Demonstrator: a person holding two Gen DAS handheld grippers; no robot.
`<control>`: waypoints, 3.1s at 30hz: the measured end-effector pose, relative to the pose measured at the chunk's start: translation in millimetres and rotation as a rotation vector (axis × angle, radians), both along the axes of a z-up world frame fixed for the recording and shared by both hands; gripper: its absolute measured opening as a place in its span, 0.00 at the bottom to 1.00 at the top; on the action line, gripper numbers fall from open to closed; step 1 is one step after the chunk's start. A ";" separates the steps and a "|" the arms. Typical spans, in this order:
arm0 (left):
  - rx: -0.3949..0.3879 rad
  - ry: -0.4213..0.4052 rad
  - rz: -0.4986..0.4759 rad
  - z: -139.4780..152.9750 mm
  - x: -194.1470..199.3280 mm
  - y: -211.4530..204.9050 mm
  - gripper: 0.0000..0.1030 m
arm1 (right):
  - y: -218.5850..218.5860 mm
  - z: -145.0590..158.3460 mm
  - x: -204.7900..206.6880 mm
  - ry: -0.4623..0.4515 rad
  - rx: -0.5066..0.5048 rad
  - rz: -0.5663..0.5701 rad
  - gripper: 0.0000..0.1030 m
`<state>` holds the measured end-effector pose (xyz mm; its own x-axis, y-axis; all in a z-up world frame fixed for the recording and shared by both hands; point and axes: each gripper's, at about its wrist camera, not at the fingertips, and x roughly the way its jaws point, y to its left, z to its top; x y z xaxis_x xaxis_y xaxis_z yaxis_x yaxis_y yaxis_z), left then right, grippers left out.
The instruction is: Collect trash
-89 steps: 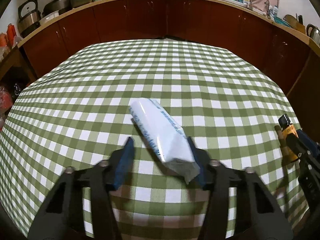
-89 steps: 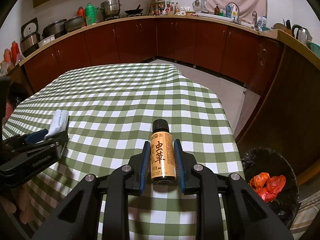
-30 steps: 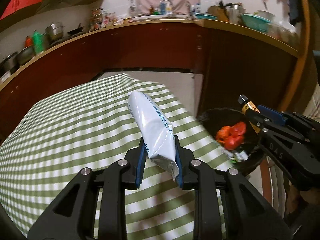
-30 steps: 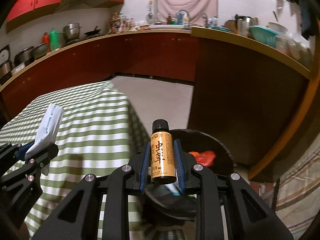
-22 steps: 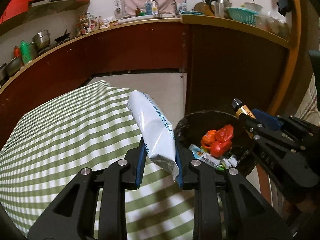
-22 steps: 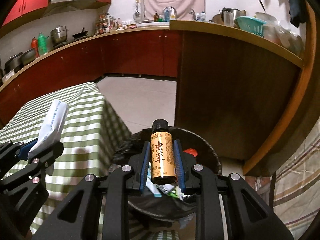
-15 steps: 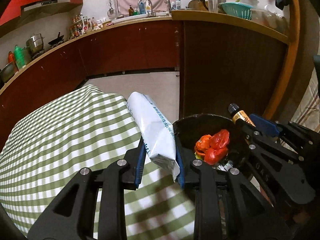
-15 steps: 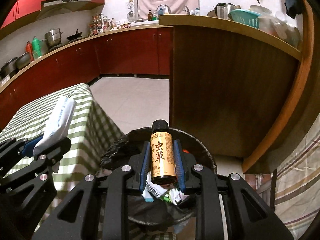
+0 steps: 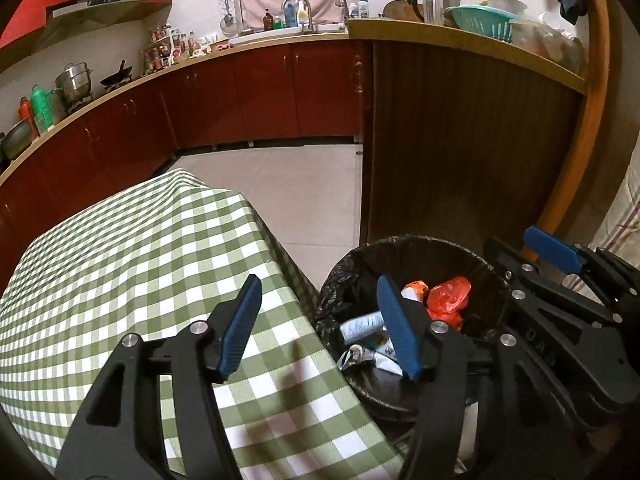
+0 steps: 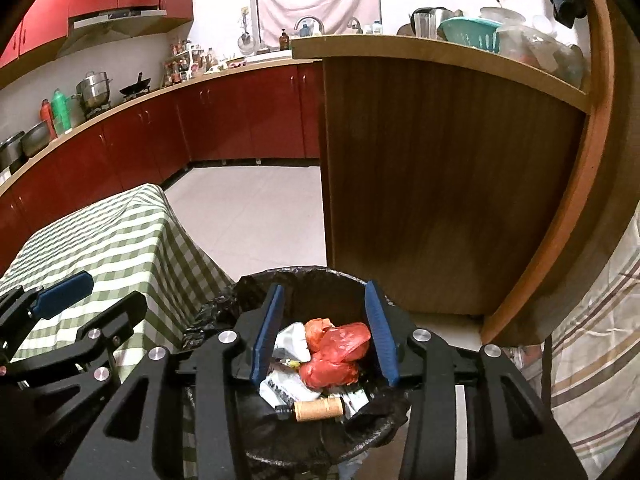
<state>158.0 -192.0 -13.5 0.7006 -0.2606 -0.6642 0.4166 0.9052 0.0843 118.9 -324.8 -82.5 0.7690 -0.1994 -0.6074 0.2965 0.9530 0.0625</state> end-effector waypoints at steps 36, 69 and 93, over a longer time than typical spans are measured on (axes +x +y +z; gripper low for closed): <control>-0.083 -0.072 0.083 48.6 -93.6 91.1 0.75 | 54.8 34.6 -85.3 -0.033 -0.059 0.044 0.49; -0.090 -0.074 0.117 53.6 -98.6 97.8 0.77 | 58.1 38.1 -93.5 -0.047 -0.075 0.038 0.51; -0.092 -0.075 0.122 50.9 -96.5 94.3 0.77 | 57.8 38.0 -93.7 -0.046 -0.076 0.038 0.51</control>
<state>61.6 -97.7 37.5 0.7777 -0.2280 -0.5858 0.2986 0.9540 0.0251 25.1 -267.0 -44.5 0.8037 -0.2138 -0.5553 0.2587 0.9660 0.0025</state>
